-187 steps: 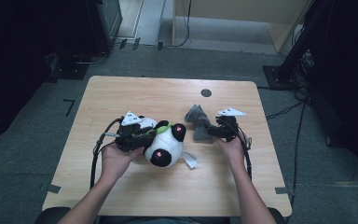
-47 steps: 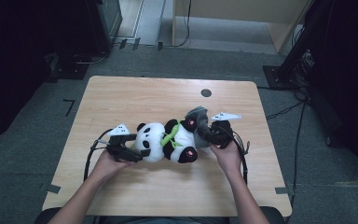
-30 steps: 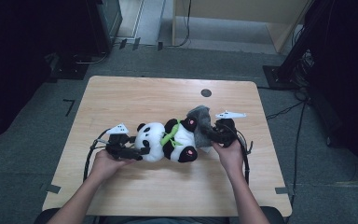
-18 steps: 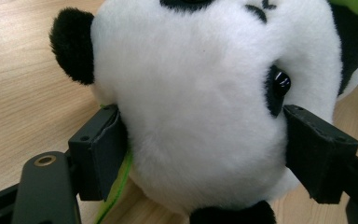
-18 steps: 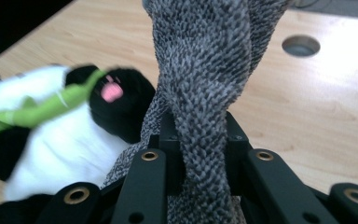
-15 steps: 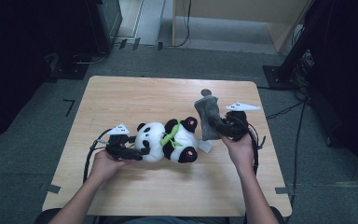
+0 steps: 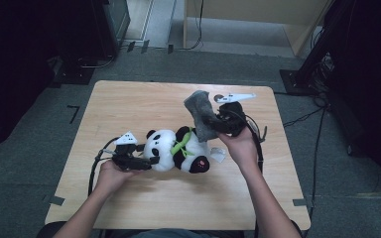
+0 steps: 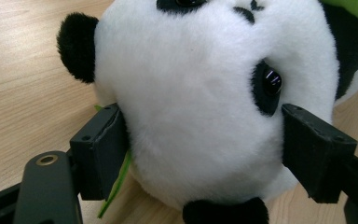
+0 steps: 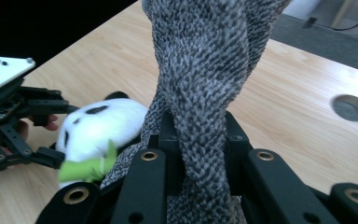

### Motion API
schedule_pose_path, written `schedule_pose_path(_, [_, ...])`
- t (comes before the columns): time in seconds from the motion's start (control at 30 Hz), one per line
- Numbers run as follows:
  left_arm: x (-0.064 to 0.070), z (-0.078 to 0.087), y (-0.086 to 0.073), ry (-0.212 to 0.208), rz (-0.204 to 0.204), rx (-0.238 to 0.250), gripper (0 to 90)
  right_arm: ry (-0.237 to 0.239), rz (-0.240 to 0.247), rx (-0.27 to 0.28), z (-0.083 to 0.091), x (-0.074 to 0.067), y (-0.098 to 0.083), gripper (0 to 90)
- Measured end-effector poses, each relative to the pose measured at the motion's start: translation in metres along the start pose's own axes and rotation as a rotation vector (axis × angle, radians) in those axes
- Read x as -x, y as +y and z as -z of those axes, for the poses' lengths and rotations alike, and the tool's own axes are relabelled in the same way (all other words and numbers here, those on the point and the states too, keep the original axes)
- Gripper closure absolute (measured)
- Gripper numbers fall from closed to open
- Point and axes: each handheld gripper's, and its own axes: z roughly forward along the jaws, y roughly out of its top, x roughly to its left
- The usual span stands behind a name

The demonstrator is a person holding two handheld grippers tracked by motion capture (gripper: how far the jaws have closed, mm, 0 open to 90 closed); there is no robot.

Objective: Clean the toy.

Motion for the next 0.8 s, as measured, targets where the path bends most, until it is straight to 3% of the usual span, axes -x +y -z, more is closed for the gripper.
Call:
schedule_pose_path(0.3, [-0.001, 0.0, 0.0, -0.003, 0.002, 0.008, 22.9, 0.056, 0.035, -0.082, -0.042, -0.02, 0.024, 76.3])
schedule_pose_path(0.43, [-0.001, 0.0, 0.0, -0.001, -0.001, 0.009, 22.9, 0.077, 0.04, -0.093, -0.054, -0.026, 0.03, 76.2])
schedule_pose_path(0.8, [0.0, 0.0, 0.0, 0.006, -0.007, 0.009, 23.5, 0.17, 0.061, -0.129, -0.099, -0.062, 0.058, 76.1])
